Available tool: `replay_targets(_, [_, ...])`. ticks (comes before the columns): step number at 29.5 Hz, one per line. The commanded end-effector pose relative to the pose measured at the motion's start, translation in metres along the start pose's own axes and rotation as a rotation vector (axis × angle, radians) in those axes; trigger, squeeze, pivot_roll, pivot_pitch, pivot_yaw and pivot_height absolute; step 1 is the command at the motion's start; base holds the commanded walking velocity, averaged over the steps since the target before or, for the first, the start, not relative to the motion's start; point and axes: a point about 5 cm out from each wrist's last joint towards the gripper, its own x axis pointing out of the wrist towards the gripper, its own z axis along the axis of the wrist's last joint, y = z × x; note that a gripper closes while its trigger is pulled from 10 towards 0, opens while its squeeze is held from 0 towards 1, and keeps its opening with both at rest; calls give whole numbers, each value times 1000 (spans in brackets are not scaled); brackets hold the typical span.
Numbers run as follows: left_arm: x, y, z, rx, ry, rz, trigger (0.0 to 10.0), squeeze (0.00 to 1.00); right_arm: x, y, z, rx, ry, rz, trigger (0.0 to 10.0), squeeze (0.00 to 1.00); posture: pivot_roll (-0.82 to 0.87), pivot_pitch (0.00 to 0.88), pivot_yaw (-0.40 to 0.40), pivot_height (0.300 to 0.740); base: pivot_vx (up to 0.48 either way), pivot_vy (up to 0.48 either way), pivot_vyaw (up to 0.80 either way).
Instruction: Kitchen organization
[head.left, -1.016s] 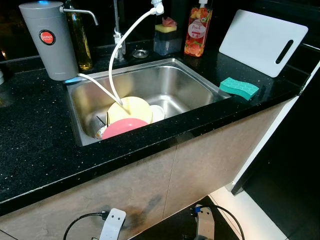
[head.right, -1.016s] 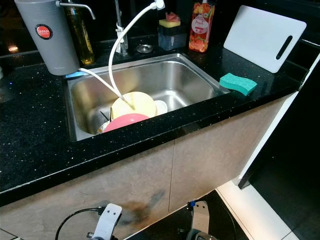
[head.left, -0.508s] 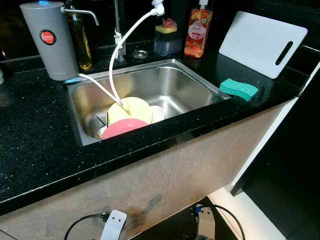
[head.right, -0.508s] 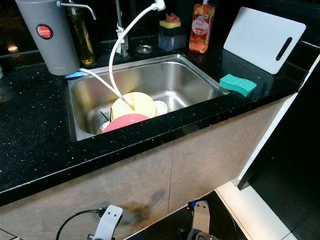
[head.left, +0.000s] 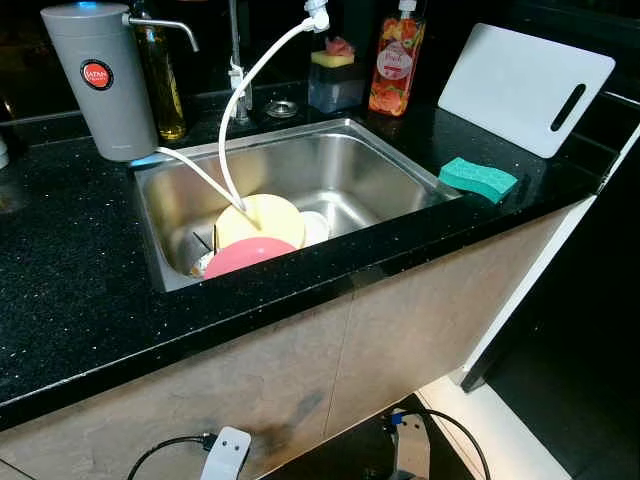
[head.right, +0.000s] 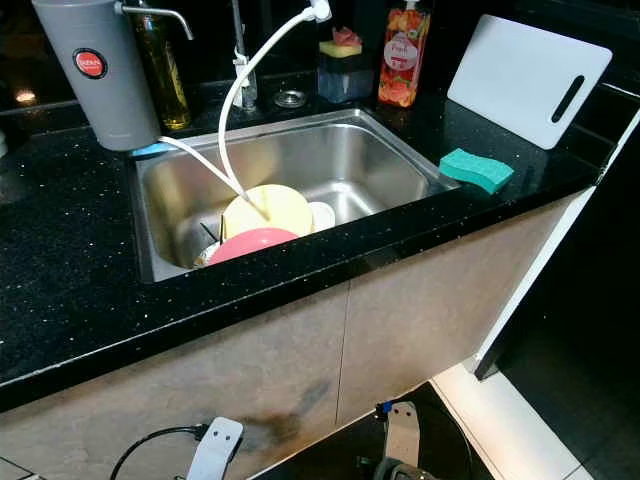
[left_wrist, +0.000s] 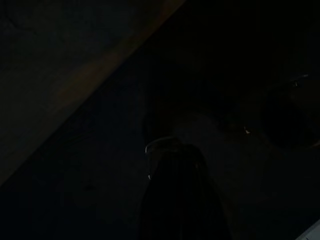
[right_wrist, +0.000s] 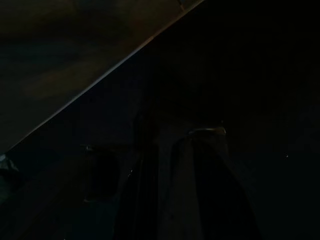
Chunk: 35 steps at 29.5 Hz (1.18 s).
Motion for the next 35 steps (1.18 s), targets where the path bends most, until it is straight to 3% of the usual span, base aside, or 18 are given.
replay_targets(1, [-1, 3, -8, 3, 25, 3, 10000, 0, 0, -2, -10, 5, 33, -8, 10000, 0, 73, 121, -29, 740, 0, 0, 0])
replay_targets(15, [1, -3, -4, -5, 16, -6, 10000, 0, 1, 2, -12, 12, 34, -3, 10000, 0, 74, 123, -28, 740, 0, 0, 0])
replay_targets(35, [-1, 2, -2, -6, 13, -4, 10000, 0, 0, -1, -8, 21, 30, -7, 10000, 0, 76, 131, -30, 740, 0, 0, 0])
